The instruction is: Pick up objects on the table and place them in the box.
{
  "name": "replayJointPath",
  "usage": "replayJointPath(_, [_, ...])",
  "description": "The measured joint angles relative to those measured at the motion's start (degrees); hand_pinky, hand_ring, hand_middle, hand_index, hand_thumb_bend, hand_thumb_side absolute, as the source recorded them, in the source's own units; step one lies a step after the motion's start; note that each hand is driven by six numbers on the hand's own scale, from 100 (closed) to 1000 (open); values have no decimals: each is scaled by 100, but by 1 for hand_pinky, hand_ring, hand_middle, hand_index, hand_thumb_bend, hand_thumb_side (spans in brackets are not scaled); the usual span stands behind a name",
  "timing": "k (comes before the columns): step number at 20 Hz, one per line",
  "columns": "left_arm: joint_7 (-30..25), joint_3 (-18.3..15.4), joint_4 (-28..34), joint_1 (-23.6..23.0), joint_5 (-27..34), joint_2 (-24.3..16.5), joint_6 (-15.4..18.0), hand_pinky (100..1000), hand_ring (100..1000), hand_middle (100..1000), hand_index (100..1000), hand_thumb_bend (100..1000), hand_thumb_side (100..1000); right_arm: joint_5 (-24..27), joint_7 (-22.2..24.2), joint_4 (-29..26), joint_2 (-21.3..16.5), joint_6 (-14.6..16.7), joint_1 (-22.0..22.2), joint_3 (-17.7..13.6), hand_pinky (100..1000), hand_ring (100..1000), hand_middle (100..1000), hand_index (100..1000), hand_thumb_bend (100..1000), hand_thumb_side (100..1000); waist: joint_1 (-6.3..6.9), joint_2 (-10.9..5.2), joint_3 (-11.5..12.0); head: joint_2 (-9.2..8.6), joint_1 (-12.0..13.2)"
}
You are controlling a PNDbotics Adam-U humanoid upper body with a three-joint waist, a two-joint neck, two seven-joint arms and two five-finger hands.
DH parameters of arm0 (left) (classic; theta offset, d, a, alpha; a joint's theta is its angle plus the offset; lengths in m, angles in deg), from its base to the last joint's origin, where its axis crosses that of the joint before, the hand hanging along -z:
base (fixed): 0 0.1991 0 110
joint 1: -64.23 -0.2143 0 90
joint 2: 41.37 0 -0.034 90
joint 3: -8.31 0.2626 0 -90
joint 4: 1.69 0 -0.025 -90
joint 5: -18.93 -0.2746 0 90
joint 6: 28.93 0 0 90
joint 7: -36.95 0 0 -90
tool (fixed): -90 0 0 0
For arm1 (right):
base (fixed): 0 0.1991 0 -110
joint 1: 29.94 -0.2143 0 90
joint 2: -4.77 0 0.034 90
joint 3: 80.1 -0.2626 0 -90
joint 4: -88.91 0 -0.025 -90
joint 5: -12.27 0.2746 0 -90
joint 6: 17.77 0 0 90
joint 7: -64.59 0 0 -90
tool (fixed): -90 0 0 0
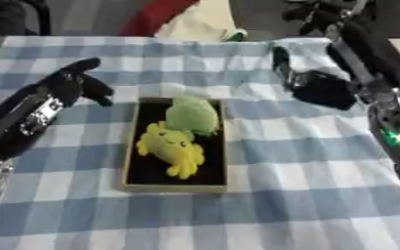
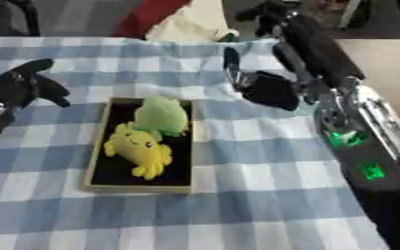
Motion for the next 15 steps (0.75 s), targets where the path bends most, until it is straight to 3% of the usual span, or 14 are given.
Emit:
replayJointPath(5, [111,-20,68,-32,145,39,16,1000,713,702,995,110,904,420,-421,-54,175,86,365,-341,816,657,750,840,100,704,-12,6,29,32,68])
replayJointPath(10, [221,-40,116,-138,353,135,-21,1000,709,698,998,118,911,853,-852,-59,537,272,885,-575,814,648,744,837,100,722,-40,7,66,268,160])
replayJointPath(15, [269,-47,134,-193,419,184,-71,1000,710,691,999,123,907,1298,-1295,-59,698,406,1164,-611,813,643,741,835,100,728,-46,7,75,426,166])
